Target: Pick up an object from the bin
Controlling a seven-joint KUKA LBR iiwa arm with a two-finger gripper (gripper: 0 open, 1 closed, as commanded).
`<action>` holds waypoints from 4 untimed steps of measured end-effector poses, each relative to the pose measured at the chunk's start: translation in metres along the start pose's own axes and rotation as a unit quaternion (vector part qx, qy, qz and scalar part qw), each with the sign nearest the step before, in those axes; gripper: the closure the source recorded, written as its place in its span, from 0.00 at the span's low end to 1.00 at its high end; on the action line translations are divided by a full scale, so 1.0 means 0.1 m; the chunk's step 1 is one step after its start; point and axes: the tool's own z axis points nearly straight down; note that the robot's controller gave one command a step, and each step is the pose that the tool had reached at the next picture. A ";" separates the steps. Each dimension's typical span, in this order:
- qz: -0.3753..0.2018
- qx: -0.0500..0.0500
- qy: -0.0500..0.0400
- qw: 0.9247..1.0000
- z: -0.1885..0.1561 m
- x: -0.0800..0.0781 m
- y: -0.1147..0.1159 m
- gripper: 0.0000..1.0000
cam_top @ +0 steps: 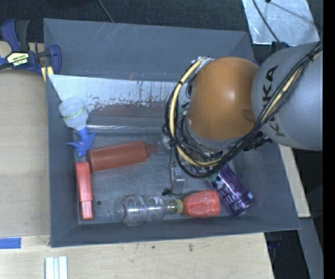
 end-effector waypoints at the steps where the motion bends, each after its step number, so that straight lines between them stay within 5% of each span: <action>1: 0.001 -0.001 -0.004 1.000 -0.04 -0.02 0.00 0.00; 3: 0.086 -0.001 -0.005 0.996 0.77 -0.50 0.38 0.00; 4: 0.022 -0.002 -0.009 1.000 0.94 -0.66 0.35 0.00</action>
Offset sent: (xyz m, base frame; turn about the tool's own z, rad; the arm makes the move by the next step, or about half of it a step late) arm 0.0492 0.0401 -0.1225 0.1547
